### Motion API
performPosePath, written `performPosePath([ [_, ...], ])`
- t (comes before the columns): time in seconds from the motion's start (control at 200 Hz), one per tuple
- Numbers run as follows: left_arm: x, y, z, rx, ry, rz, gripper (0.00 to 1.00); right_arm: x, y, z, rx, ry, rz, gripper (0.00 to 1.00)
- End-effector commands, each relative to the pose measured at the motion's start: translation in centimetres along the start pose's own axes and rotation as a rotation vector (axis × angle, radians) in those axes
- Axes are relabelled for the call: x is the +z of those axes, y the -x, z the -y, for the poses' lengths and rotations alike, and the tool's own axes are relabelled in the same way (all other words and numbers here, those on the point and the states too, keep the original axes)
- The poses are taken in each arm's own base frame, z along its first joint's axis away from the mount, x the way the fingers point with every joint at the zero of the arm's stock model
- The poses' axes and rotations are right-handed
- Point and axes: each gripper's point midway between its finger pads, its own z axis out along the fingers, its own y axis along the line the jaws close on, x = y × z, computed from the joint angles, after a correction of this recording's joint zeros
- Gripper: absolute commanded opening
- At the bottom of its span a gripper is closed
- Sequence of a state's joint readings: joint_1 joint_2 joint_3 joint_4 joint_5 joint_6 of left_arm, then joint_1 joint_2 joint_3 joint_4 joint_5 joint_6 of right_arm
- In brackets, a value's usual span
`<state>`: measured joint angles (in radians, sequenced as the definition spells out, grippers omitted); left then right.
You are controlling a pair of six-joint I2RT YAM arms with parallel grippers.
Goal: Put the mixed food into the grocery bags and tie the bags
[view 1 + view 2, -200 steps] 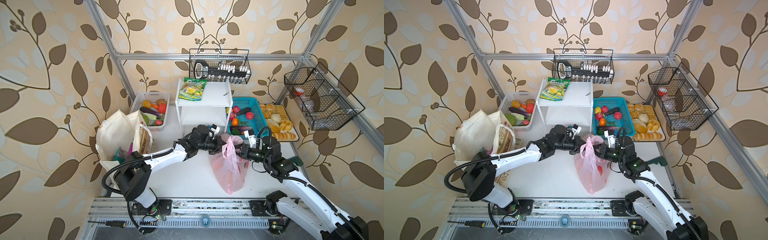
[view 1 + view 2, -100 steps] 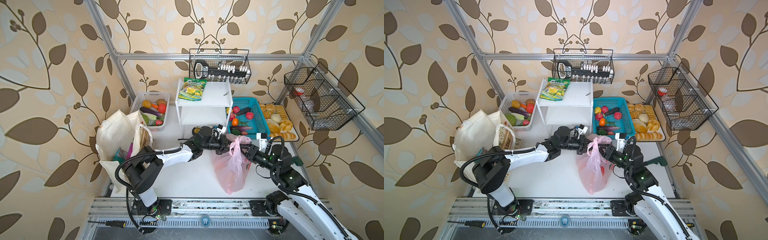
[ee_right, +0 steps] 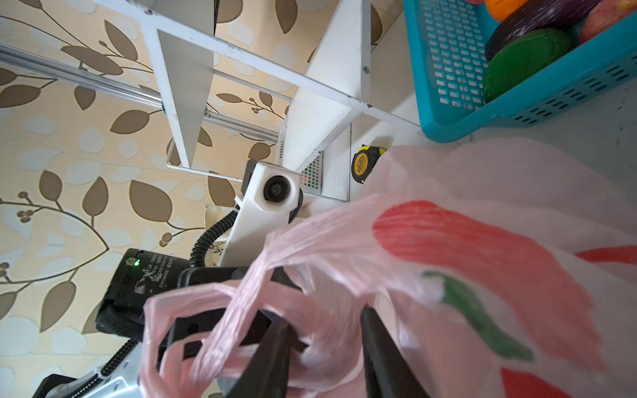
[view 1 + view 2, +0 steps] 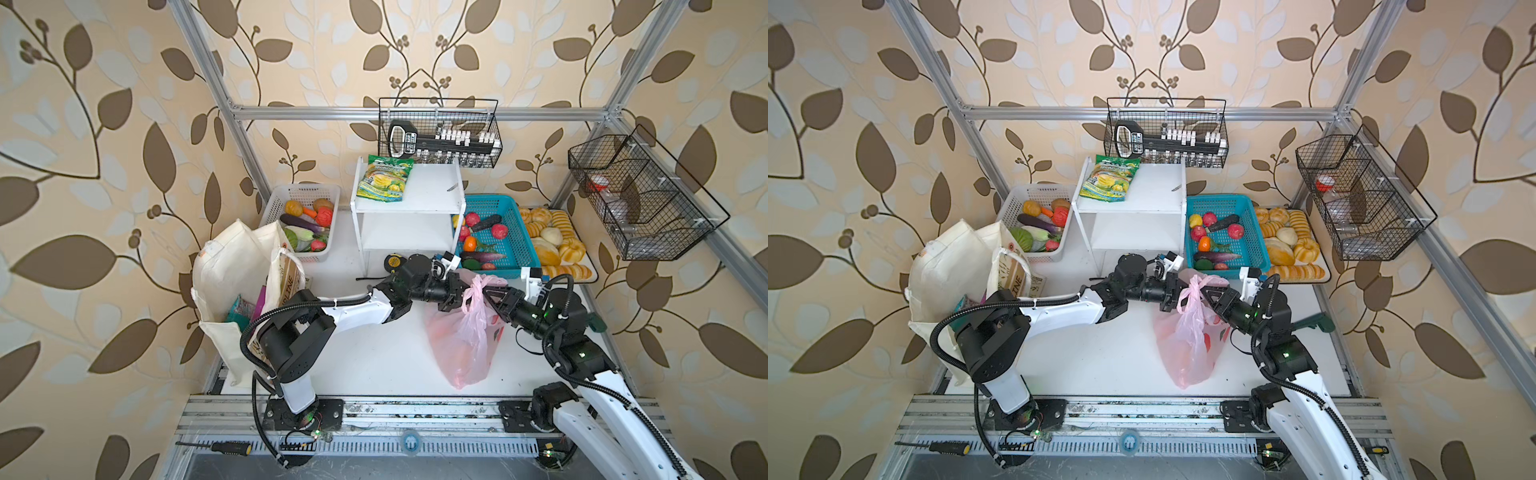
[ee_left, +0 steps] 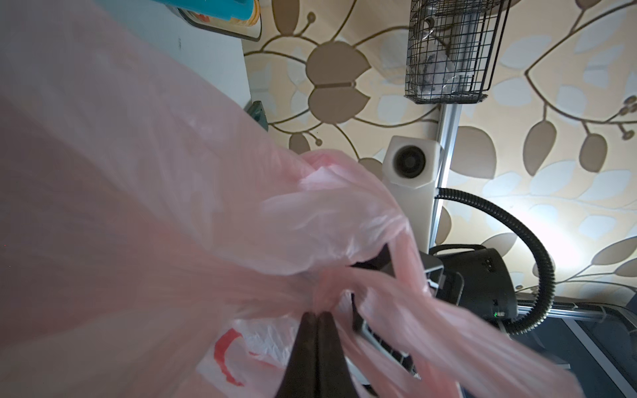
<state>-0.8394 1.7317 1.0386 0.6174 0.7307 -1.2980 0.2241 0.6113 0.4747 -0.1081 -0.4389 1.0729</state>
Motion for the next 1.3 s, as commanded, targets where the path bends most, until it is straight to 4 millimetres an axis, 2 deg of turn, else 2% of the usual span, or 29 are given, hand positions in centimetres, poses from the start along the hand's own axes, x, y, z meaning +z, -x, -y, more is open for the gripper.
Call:
performPosePath([
  [0.0,0.4,-0.2,3.4,0.068,-0.094,-0.023,0.00,-0.1,0.1,-0.4,0.005,0.029,0.007,0.35],
  [0.04,0.3,-0.1,3.4,0.067,-0.091,-0.016,0.00,-0.2,0.2,-0.4,0.010,0.029,0.017,0.33],
  [0.095,0.2,0.0,3.3,0.070,-0.089,-0.004,0.00,-0.3,0.1,-0.9,-0.008,0.057,0.018,0.18],
  [0.16,0.3,-0.2,3.5,0.077,-0.096,-0.015,0.00,-0.3,-0.2,-1.3,-0.020,0.078,-0.005,0.15],
  [0.205,0.3,-0.3,3.7,0.079,-0.101,-0.030,0.00,-0.6,0.1,-1.3,-0.034,0.062,0.010,0.06],
  [0.24,0.3,-0.4,3.9,0.084,-0.106,-0.036,0.00,-1.0,0.4,-1.3,-0.051,0.048,0.029,0.03],
  [0.27,0.3,-0.5,3.8,0.083,-0.105,-0.034,0.00,-1.3,0.6,-1.4,-0.069,0.040,0.049,0.06],
  [0.375,0.0,-0.3,4.0,0.092,-0.108,-0.014,0.00,-2.0,0.6,-0.5,-0.099,-0.023,0.065,0.31],
  [0.415,0.0,-0.1,4.2,0.096,-0.113,-0.003,0.00,-1.8,0.0,0.0,-0.091,-0.030,0.035,0.33],
  [0.525,0.0,0.3,4.9,0.105,-0.132,0.018,0.00,-1.3,-1.5,1.0,-0.062,-0.030,-0.031,0.33],
  [0.6,0.1,0.3,5.2,0.107,-0.143,0.011,0.00,-1.4,-2.1,1.5,-0.073,-0.041,-0.038,0.26],
  [0.705,0.2,0.3,5.4,0.100,-0.157,0.000,0.00,-1.3,-2.2,1.5,-0.047,-0.012,-0.030,0.18],
  [0.845,0.4,0.4,5.0,0.078,-0.168,0.001,0.00,-1.8,-1.3,2.0,-0.038,-0.055,0.031,0.21],
  [0.89,0.4,0.4,4.9,0.075,-0.168,0.001,0.00,-2.1,-1.0,1.8,-0.052,-0.047,0.052,0.26],
  [1.05,0.5,0.4,4.8,0.075,-0.162,-0.003,0.00,-2.9,0.0,0.1,-0.066,0.018,0.111,0.26],
  [1.2,0.6,0.3,4.3,0.065,-0.154,-0.010,0.00,-2.5,0.5,-2.1,-0.078,0.110,0.096,0.27],
  [1.295,0.7,0.2,4.3,0.063,-0.154,-0.019,0.00,-2.2,1.0,-2.2,-0.091,0.102,0.105,0.28],
])
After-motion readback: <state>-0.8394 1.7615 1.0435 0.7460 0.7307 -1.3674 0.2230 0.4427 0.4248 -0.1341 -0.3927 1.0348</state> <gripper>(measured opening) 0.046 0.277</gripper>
